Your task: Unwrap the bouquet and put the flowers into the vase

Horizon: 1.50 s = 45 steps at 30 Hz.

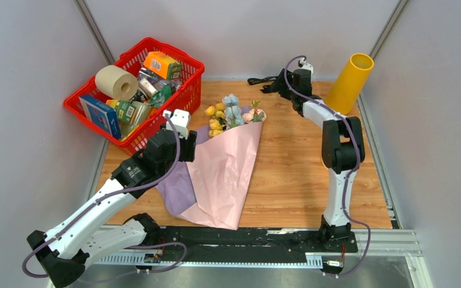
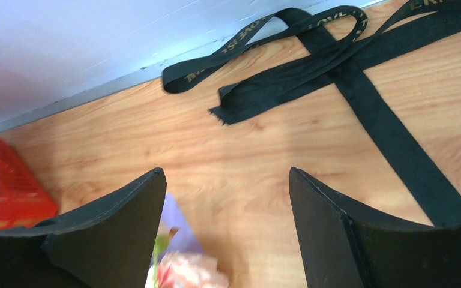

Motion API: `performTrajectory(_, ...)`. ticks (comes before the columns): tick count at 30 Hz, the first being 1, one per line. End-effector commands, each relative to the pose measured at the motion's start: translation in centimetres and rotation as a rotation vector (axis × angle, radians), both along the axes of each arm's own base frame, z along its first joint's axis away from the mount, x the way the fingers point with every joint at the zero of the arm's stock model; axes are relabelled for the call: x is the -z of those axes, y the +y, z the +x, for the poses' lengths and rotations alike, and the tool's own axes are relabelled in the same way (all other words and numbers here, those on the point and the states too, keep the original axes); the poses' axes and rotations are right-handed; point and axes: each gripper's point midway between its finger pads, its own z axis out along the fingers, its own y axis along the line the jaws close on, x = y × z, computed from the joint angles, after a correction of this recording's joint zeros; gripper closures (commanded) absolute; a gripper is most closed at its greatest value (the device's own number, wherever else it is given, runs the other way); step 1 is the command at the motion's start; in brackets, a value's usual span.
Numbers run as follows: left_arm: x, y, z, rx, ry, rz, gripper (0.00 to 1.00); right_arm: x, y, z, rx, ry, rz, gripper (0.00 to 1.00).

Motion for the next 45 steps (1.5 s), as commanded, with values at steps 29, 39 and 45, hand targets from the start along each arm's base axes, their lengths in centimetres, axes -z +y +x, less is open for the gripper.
performTrajectory(29, 16.5, -1.4, -1.8, -0.239, 0.441, -0.068, 0.35, 4.5, 11.5, -24.0, -0.565, 0.162, 0.353, 0.33)
performTrajectory(39, 16.6, -3.6, 0.5, -0.196, 0.348, -0.162, 0.76, 5.2, 9.9, -20.8, -0.442, 0.114, 0.340, 0.88)
performTrajectory(45, 16.5, -4.6, 3.0, -0.213, 0.307, -0.123, 1.00, 5.9, 8.8, -18.5, -0.385, 0.096, 0.366, 1.00)
